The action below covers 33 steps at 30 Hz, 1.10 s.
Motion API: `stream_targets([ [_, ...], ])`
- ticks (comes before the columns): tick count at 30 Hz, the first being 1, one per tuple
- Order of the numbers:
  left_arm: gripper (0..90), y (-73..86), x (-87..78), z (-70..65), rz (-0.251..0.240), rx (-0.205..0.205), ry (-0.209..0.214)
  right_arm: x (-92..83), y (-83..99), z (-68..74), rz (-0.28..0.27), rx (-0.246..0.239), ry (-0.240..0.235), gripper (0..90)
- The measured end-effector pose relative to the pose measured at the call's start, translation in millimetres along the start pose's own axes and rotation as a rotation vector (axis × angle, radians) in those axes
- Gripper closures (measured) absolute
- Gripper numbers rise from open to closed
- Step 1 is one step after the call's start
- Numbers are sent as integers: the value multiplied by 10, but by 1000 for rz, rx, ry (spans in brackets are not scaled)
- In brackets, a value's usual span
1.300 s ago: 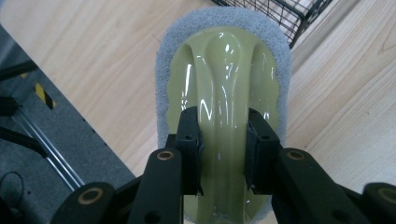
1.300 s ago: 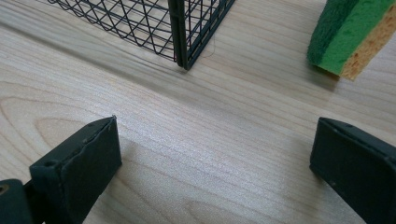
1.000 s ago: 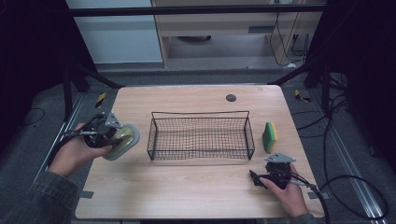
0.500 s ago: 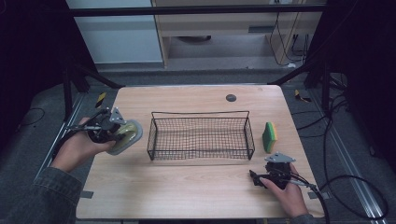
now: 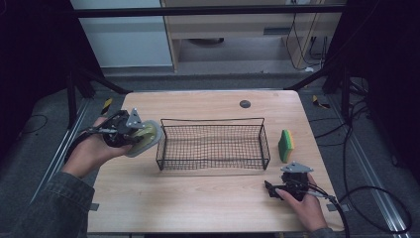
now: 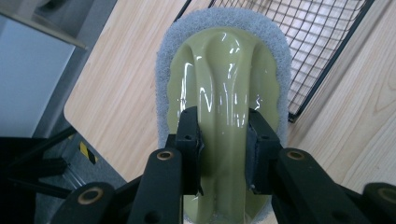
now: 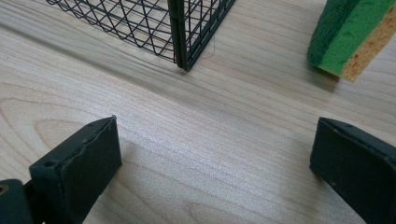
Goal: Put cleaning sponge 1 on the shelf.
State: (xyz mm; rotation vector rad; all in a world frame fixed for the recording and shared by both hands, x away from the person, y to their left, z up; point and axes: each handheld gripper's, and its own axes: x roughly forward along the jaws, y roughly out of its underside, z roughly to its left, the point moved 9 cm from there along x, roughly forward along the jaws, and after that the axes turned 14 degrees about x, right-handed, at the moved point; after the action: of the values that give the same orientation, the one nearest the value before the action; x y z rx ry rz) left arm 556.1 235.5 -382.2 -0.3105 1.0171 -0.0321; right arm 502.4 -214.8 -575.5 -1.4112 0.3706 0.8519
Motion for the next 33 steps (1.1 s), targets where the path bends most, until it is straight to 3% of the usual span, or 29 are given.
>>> stream_targets([
  [12,705,-388,64,-16,8,101,-18,0,0,0,0,0,0,21],
  [22,705,-564,180,-28,-11,138,11,3,-3,2,1,0,-4,18],
  [33,705,-661,270,83,-23,164,22,14,-11,-3,5,-5,-6,11],
])
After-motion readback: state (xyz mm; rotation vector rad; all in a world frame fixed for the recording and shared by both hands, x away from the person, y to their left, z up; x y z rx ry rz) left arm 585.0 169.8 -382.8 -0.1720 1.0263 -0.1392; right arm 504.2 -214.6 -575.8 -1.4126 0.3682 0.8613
